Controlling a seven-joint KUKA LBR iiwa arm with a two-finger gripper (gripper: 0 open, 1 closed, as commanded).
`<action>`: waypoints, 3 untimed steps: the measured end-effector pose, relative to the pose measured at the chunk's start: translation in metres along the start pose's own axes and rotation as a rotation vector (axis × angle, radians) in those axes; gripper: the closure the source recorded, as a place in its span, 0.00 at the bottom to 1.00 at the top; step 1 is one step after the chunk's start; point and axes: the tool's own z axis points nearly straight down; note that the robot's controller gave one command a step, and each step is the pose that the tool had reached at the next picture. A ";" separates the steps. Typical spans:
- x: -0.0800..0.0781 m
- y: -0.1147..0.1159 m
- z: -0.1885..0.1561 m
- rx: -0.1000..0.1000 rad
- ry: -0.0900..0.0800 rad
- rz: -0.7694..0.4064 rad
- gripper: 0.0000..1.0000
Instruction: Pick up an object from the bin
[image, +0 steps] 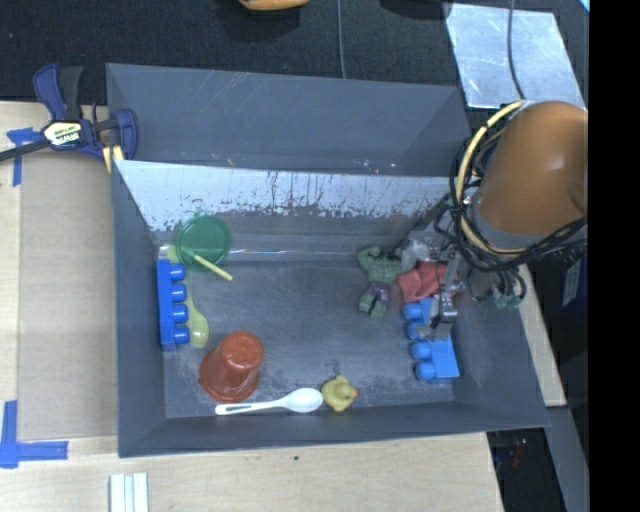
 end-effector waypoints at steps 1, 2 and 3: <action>-0.002 0.000 -0.005 0.001 -0.009 -0.003 0.00; -0.069 -0.050 0.025 0.004 -0.017 -0.242 0.00; -0.076 -0.059 0.044 0.003 -0.012 -0.321 0.00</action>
Offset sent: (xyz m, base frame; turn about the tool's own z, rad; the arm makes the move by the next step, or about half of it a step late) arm 0.0841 -0.0650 -0.0384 -0.3042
